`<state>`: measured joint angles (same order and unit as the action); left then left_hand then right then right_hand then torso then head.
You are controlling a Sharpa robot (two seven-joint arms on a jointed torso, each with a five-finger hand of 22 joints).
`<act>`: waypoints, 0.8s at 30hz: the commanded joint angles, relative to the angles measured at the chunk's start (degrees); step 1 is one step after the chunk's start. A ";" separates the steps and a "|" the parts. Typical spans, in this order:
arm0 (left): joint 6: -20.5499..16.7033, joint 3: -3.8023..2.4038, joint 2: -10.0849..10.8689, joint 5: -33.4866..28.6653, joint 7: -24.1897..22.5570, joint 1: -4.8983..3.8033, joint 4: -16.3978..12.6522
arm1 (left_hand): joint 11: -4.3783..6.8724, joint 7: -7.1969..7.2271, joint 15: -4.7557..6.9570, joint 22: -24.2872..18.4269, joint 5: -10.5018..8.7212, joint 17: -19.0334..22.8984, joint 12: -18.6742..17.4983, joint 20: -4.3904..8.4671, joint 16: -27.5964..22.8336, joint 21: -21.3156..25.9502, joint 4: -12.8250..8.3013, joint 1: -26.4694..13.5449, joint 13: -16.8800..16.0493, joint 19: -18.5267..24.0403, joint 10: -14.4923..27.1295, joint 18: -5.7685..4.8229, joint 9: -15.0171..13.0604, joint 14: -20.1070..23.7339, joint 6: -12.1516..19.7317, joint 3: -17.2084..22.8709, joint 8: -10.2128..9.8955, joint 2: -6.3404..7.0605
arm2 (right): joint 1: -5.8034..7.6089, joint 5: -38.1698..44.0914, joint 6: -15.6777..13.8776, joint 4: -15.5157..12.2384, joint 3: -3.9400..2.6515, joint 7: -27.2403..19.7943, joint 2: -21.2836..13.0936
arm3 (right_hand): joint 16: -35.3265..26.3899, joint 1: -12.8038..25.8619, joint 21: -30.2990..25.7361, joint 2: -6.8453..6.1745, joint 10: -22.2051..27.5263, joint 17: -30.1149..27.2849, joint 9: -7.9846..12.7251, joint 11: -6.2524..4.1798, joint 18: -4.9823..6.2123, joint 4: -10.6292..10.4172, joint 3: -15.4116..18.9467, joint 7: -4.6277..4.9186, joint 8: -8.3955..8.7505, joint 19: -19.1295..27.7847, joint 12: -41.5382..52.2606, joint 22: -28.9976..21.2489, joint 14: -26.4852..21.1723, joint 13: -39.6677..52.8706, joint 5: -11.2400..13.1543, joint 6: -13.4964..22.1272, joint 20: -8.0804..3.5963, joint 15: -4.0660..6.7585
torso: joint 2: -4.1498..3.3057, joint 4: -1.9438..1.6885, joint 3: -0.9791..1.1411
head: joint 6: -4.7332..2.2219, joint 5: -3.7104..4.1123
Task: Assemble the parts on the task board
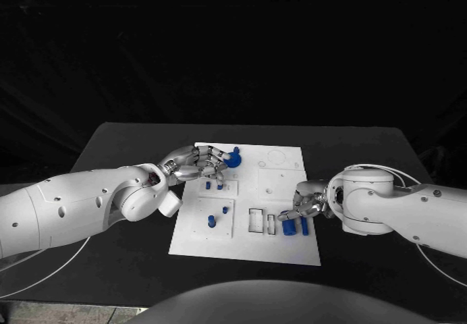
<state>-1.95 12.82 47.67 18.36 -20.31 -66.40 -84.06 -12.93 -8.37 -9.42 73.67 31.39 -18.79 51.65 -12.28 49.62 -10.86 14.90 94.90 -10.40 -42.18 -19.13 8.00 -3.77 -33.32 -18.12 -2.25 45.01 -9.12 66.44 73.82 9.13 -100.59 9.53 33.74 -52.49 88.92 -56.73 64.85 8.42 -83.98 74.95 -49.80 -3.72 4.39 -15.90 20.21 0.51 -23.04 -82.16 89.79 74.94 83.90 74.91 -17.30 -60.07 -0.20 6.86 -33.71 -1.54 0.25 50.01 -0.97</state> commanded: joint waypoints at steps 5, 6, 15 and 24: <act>1.38 -0.03 -0.16 0.03 -0.51 0.04 0.04 | 0.13 -0.26 -0.03 0.15 0.32 0.12 -0.37 0.03 -0.33 -0.33 -0.08 0.55 0.11 0.31 -0.47 -0.80 0.05 -0.44 -0.33 0.44 -0.38 0.21 | -0.24 1.15 1.60 0.46 0.00 1.82 0.61 | -0.42 -0.28 -0.67 0.25 -6.02 12.46 -0.32 0.35 0.73 -0.46 0.68 0.01 -0.28 0.17 0.21 7.98 5.52 15.09 1.13 -0.70 0.16 -0.37 | 0.03 -0.04 0.00 | -0.01 -0.11; 1.40 -0.03 -0.16 0.03 -0.50 0.05 0.05 | 0.13 -0.26 -0.03 0.15 0.32 0.12 -0.37 0.03 -0.33 -0.33 -0.08 0.55 0.11 0.31 -0.47 -0.80 0.05 -0.44 -0.33 0.44 -0.38 0.21 | -0.25 1.16 1.63 0.49 0.00 1.85 0.65 | -0.43 -0.23 -0.72 0.28 -6.02 12.44 -0.34 0.35 0.73 -0.48 0.72 0.01 -0.29 0.17 0.21 7.97 5.51 15.09 1.25 -0.71 0.17 -0.37 | 0.03 -0.04 0.00 | -0.01 -0.10; 1.75 -0.03 -0.17 0.03 -0.20 0.05 0.14 | 0.12 -0.25 -0.04 0.23 0.32 0.14 -0.43 0.04 -0.35 -0.35 -0.05 0.55 0.16 0.33 -0.57 -0.82 0.06 -0.47 -0.28 0.54 -0.46 0.25 | -0.68 1.27 2.25 0.84 0.00 1.70 1.38 | -0.61 -3.21 -1.29 -0.30 -6.02 12.15 -0.71 0.27 0.81 1.50 0.40 -0.10 -0.28 0.07 0.21 7.85 5.47 15.09 1.93 -0.79 0.15 -0.30 | 0.03 0.00 -0.01 | -0.01 -0.18; 1.89 -0.02 0.02 0.03 0.21 0.05 0.05 | 0.10 -0.23 -0.06 0.34 0.33 0.17 -0.50 0.06 -0.37 -0.37 -0.03 0.56 0.23 0.38 -0.74 -0.85 0.05 -0.52 -0.24 0.68 -0.55 0.31 | -0.94 1.47 2.30 1.02 0.00 0.61 2.10 | -0.80 -13.82 -2.37 -2.23 -6.02 11.84 -2.23 -0.46 0.94 8.27 -5.68 -0.91 -0.21 -0.03 0.21 7.68 5.41 15.09 -17.63 1.02 -0.47 0.33 | 0.02 -0.05 0.01 | -0.01 0.01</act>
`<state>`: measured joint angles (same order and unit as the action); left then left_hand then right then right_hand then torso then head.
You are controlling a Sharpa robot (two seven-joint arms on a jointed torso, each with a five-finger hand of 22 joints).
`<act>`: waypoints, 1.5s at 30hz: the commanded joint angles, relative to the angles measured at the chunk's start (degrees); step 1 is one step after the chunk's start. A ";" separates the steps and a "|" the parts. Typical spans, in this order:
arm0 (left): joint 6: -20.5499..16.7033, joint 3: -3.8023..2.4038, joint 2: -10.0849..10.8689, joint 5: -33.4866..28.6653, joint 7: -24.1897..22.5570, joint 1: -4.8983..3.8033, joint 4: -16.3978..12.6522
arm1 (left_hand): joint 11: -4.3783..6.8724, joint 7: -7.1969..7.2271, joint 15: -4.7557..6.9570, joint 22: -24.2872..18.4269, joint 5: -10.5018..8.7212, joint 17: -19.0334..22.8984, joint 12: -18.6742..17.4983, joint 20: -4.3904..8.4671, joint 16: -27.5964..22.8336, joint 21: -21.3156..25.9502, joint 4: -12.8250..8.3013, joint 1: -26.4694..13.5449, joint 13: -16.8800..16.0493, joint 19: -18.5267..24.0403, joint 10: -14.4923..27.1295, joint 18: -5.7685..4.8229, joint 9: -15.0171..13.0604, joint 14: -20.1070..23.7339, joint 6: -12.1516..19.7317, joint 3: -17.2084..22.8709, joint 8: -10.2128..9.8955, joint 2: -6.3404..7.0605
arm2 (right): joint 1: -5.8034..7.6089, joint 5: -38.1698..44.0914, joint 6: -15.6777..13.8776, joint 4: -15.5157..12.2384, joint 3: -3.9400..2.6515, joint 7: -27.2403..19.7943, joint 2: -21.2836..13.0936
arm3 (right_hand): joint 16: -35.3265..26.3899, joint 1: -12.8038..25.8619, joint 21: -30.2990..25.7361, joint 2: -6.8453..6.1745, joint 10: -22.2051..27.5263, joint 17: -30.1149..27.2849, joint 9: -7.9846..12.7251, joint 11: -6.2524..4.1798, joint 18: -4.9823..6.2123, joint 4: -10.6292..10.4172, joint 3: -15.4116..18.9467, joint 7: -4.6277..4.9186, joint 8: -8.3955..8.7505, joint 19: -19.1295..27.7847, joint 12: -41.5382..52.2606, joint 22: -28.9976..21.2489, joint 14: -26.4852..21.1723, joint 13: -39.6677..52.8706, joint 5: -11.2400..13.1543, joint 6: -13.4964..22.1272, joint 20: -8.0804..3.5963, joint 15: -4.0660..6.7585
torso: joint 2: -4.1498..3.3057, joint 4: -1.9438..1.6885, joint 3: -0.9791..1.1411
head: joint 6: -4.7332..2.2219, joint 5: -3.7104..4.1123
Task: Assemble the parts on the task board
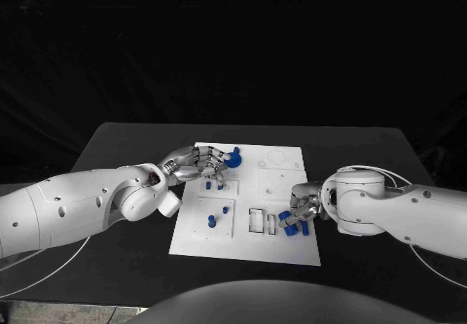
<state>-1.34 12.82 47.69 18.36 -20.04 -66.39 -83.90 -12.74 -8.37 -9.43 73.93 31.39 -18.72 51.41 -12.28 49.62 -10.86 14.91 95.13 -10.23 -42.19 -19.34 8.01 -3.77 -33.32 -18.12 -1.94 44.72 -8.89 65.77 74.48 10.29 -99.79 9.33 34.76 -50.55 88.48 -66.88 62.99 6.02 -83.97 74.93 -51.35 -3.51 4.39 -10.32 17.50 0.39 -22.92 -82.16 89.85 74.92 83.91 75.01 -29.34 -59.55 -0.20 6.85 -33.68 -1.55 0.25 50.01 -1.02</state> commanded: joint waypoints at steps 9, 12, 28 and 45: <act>1.52 -0.02 -0.01 0.03 0.17 0.05 -0.09 | -0.09 -0.23 -0.07 0.12 0.33 0.11 -0.28 0.06 -0.37 -0.38 -0.02 0.33 0.09 0.40 -0.61 -0.87 0.05 -0.55 -0.23 0.42 -0.29 0.10 | -0.55 -0.64 -0.11 0.60 0.20 -1.56 0.56 | -0.49 -3.96 -1.27 -5.32 -6.03 11.63 -4.80 -0.87 0.99 2.00 -15.70 -0.65 -2.67 -0.26 0.15 7.82 5.37 14.99 -24.83 3.14 -0.82 0.35 | -0.04 0.02 -0.01 | -0.01 -0.15; 1.61 -0.02 -0.03 0.03 0.29 0.05 -0.09 | -0.09 -0.22 -0.08 0.17 0.34 0.12 -0.32 0.07 -0.37 -0.39 -0.01 0.33 0.12 0.42 -0.69 -0.88 0.04 -0.60 -0.23 0.49 -0.32 0.11 | -0.59 -2.41 -1.51 0.66 0.20 -1.93 0.49 | -0.87 -2.26 -1.45 -7.91 -6.03 10.96 -6.69 -0.88 0.97 1.17 -23.06 -0.72 -3.90 -0.39 0.15 7.89 5.25 14.99 -27.54 3.84 -0.75 0.38 | -0.06 0.02 -0.01 | -0.01 -0.41; 1.90 -0.02 -0.08 0.03 0.79 0.05 -0.16 | -0.09 -0.22 -0.08 0.20 0.34 0.12 -0.33 0.07 -0.37 -0.40 -0.01 0.34 0.13 0.42 -0.73 -0.88 0.04 -0.62 -0.23 0.53 -0.33 0.12 | 0.89 -21.95 -7.92 0.05 0.15 -2.19 -0.78 | -1.14 4.80 -1.56 -11.08 -6.03 10.17 -9.57 -0.74 0.93 1.05 -37.56 -0.57 -5.51 -0.92 0.15 8.01 5.22 14.99 -31.99 4.17 -0.72 0.52 | 0.02 0.03 -0.01 | -0.01 -0.22; 2.25 -0.02 -0.07 0.03 1.50 0.05 -0.12 | -0.10 -0.24 -0.09 0.27 0.36 0.13 -0.38 0.08 -0.38 -0.42 0.00 0.36 0.17 0.45 -0.84 -0.90 0.02 -0.66 -0.26 0.63 -0.36 0.14 | 1.92 -21.67 -2.32 1.20 0.14 1.54 0.38 | -1.20 12.59 -2.03 -9.44 -6.03 9.72 -10.10 -0.21 0.98 -0.94 -33.44 -0.11 -5.34 -0.93 0.15 7.86 5.15 14.99 7.60 4.54 -0.29 0.03 | -0.01 0.05 -0.02 | -0.01 -0.22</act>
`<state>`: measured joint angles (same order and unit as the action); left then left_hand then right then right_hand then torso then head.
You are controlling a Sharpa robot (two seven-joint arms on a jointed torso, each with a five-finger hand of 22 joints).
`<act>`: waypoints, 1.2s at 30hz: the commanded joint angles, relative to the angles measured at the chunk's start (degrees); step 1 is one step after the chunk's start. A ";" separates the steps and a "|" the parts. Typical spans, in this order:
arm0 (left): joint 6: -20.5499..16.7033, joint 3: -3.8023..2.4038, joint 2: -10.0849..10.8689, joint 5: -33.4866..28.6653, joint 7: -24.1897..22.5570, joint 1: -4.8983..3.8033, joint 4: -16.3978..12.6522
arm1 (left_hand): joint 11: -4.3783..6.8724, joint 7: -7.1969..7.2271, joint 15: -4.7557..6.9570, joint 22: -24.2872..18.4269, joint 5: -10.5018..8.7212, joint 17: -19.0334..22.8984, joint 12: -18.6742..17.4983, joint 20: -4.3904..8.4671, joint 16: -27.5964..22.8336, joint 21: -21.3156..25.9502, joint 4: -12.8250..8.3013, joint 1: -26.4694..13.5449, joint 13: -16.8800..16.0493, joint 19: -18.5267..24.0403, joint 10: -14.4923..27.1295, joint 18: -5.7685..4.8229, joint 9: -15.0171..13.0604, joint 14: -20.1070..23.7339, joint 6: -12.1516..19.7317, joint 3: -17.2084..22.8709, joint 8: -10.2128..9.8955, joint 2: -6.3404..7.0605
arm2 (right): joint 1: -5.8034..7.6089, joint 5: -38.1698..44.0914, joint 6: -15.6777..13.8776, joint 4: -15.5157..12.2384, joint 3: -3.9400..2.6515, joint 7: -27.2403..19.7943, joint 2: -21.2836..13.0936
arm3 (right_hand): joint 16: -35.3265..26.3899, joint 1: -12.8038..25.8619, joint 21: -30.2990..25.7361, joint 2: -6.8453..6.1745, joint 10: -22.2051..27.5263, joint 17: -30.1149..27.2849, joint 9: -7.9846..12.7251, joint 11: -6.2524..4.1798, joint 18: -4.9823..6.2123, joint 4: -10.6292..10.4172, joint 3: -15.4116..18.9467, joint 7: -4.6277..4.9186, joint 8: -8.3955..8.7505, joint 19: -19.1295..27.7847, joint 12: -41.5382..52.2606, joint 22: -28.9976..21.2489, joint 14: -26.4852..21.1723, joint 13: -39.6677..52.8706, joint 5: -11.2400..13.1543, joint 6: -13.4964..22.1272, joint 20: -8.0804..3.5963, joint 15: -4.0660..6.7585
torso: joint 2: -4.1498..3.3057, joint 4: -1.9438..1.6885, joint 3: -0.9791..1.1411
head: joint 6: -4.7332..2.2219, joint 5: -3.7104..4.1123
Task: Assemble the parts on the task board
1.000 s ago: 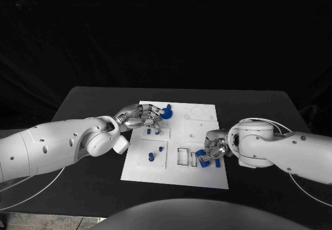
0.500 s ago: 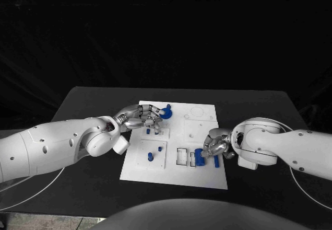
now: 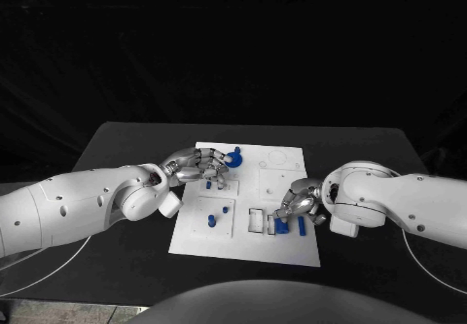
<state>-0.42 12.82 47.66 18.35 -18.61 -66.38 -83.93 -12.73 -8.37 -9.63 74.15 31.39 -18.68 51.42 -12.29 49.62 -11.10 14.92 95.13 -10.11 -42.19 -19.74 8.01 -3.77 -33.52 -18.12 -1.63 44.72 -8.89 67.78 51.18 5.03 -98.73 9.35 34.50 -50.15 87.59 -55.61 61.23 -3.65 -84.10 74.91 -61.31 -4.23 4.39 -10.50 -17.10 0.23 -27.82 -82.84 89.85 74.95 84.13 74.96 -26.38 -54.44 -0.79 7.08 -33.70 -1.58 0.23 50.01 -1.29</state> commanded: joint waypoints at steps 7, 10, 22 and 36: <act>1.79 -0.02 -0.15 0.03 0.47 0.04 -0.01 | -0.13 -0.35 0.08 0.22 0.39 0.12 -0.51 0.10 -0.40 -0.23 0.03 0.36 0.15 0.49 -0.60 -0.95 0.00 -0.52 -0.36 0.52 -0.40 0.18 | -0.08 8.17 5.60 -0.20 0.12 2.44 -0.04 | -0.22 4.65 -0.86 0.90 -5.90 9.73 -1.19 0.04 1.12 -2.90 5.22 -0.56 -2.34 -0.25 0.15 7.69 4.93 15.04 16.86 -2.57 0.10 0.16 | 0.01 0.03 0.02 | -0.01 0.21; 1.97 -0.02 -0.16 0.03 0.71 0.04 0.00 | -0.13 -0.39 0.07 0.26 0.39 0.13 -0.55 0.11 -0.40 -0.24 0.04 0.35 0.17 0.50 -0.64 -0.96 -0.01 -0.54 -0.41 0.58 -0.40 0.19 | -0.09 10.54 6.19 -0.41 0.12 2.59 -0.10 | -0.21 4.94 -1.00 1.05 -5.90 9.69 -1.35 -0.06 1.14 -3.13 6.17 -0.67 -2.56 -0.26 0.15 7.67 4.93 15.04 18.76 -2.71 -0.01 0.27 | 0.00 0.01 0.03 | -0.01 0.22; 2.61 -0.02 -0.18 0.03 1.65 0.04 0.03 | -0.15 -0.60 0.04 0.46 0.39 0.16 -0.70 0.13 -0.43 -0.30 0.09 0.33 0.28 0.55 -0.80 -1.01 -0.05 -0.59 -0.71 0.80 -0.38 0.26 | -0.27 16.62 6.96 -0.29 0.12 2.86 0.42 | -0.36 5.13 -1.61 1.22 -5.90 9.34 -1.12 -0.02 1.23 -3.37 6.96 -0.58 -2.12 -0.15 0.15 7.53 4.86 15.04 19.88 -2.23 -0.05 0.27 | -0.03 0.03 0.01 | -0.01 0.08; 3.27 -0.02 -0.28 0.03 2.72 0.04 0.10 | -0.17 -0.70 0.02 0.59 0.40 0.18 -0.79 0.14 -0.45 -0.33 0.11 0.33 0.34 0.58 -0.90 -1.04 -0.06 -0.61 -0.85 0.95 -0.40 0.31 | -1.78 18.22 7.62 1.47 0.13 3.04 2.21 | -0.71 2.37 -3.14 1.93 -5.90 8.53 0.48 0.51 1.40 -1.45 7.47 0.08 0.17 0.14 0.15 7.18 4.70 15.04 15.62 -0.42 0.22 -0.12 | -0.03 0.02 0.02 | -0.01 -0.03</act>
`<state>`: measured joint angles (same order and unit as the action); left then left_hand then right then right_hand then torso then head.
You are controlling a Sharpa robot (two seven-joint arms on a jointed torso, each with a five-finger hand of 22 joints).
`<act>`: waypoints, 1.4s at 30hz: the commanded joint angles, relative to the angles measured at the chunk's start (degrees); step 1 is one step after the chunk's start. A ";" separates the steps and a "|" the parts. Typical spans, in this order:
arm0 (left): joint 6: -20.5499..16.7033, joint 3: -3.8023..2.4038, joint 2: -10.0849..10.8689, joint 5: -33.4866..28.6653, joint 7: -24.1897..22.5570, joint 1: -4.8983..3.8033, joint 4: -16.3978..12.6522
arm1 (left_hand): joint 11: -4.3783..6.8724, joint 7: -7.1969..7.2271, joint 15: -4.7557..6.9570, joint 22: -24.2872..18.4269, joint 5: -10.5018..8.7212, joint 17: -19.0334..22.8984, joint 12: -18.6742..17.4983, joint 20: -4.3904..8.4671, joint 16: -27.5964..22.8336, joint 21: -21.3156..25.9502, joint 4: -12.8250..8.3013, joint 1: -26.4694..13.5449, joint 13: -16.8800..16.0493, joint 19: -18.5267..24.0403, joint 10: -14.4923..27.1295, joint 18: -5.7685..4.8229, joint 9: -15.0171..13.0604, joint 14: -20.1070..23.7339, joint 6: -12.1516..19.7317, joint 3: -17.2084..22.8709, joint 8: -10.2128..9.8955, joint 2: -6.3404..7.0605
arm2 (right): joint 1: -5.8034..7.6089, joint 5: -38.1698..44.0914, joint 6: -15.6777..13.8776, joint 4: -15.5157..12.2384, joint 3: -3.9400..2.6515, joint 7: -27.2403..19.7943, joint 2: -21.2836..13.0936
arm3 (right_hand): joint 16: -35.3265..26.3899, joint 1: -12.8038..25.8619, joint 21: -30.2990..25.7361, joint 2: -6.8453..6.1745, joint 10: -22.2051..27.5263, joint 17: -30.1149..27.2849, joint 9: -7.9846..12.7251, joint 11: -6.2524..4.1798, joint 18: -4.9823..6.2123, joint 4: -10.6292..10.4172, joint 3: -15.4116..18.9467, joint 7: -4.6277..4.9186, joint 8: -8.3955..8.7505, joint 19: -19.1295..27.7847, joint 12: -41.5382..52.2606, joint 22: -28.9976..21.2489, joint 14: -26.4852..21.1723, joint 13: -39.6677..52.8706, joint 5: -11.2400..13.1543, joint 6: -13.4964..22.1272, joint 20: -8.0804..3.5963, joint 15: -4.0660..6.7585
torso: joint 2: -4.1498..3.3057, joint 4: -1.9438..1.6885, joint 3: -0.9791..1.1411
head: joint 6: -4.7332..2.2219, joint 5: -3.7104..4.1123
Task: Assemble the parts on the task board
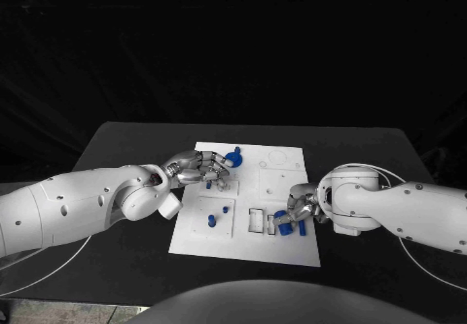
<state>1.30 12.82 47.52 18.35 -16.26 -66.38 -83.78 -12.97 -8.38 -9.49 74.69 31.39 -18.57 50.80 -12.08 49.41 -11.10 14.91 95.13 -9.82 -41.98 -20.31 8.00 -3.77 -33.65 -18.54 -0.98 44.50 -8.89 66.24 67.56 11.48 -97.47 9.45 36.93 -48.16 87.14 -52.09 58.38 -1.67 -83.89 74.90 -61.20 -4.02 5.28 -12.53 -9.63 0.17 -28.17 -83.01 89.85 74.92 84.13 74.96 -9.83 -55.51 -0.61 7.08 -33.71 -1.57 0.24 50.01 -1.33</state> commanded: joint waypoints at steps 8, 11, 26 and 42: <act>2.03 -0.02 -0.27 0.05 1.05 0.03 0.07 | 0.07 -0.70 -0.12 0.05 0.40 0.07 -0.17 -0.06 -0.24 -0.34 0.12 0.33 0.05 0.37 -0.33 -1.03 -0.06 -0.48 -0.43 0.31 -0.18 0.31 | -0.54 5.18 1.39 0.25 0.03 0.56 0.67 | -0.52 -5.70 -1.19 -0.44 -6.11 7.90 1.99 0.80 0.64 4.45 -0.81 1.10 2.92 0.37 0.15 7.05 4.58 15.04 -8.86 3.79 0.44 -0.53 | 0.01 0.03 0.01 | -0.01 0.06; 2.27 -0.02 -0.32 0.09 1.35 0.03 0.10 | 0.06 -0.73 -0.13 0.09 0.40 0.08 -0.20 -0.06 -0.24 -0.35 0.13 0.33 0.07 0.38 -0.37 -1.05 -0.05 -0.49 -0.45 0.37 -0.21 0.32 | -0.59 6.55 1.41 0.13 0.03 0.53 0.67 | -0.67 -7.18 -1.64 -0.41 -6.11 7.58 2.46 0.76 0.71 5.68 -1.50 1.25 3.61 0.44 0.15 6.96 4.52 15.04 -11.20 4.86 0.46 -0.52 | 0.04 0.04 0.02 | -0.01 0.03; 3.31 -0.02 -0.42 0.50 2.85 0.04 0.15 | 0.01 -0.86 -0.18 0.30 0.41 0.09 -0.30 -0.04 -0.23 -0.44 0.16 0.34 0.15 0.37 -0.58 -1.09 -0.04 -0.58 -0.55 0.62 -0.30 0.32 | -0.85 15.69 0.90 -2.11 0.03 0.23 0.39 | -1.12 -14.62 -3.73 -1.45 -6.11 6.60 7.67 1.99 0.90 14.68 -10.53 3.22 8.38 0.81 0.15 6.64 4.31 15.04 -28.21 10.47 1.09 -1.44 | -0.01 0.01 -0.01 | -0.01 0.17; 4.09 -0.01 -0.34 1.01 3.70 0.06 0.16 | -0.02 -1.08 -0.24 0.75 0.42 0.09 -0.42 0.00 -0.13 -0.71 0.19 0.34 0.28 0.24 -1.22 -1.17 -0.03 -0.83 -0.72 1.12 -0.50 0.39 | -1.13 11.28 -4.42 -2.02 0.03 -1.54 0.18 | -0.61 -13.64 -1.90 -0.56 -6.11 7.31 9.89 2.31 0.59 16.27 -11.76 2.54 6.34 -0.14 0.15 7.18 4.54 15.04 -22.81 5.21 1.46 -1.74 | 0.02 0.03 0.01 | -0.01 -0.06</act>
<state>3.91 12.83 47.25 18.87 -12.68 -66.37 -83.57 -13.03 -8.38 -9.72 74.94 31.60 -18.54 50.57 -12.09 49.41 -11.55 15.08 95.13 -9.61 -41.99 -21.07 8.01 -3.77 -34.25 -18.95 -0.20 44.23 -8.89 65.44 81.62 9.02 -99.83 9.23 35.80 -47.82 86.26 -64.64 56.27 -4.57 -84.00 74.93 -51.35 -2.27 5.28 -6.78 -10.71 4.52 -21.52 -82.83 89.85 74.94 83.91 74.96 -32.23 -48.12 0.67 5.63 -33.71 -1.55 0.24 50.01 -1.31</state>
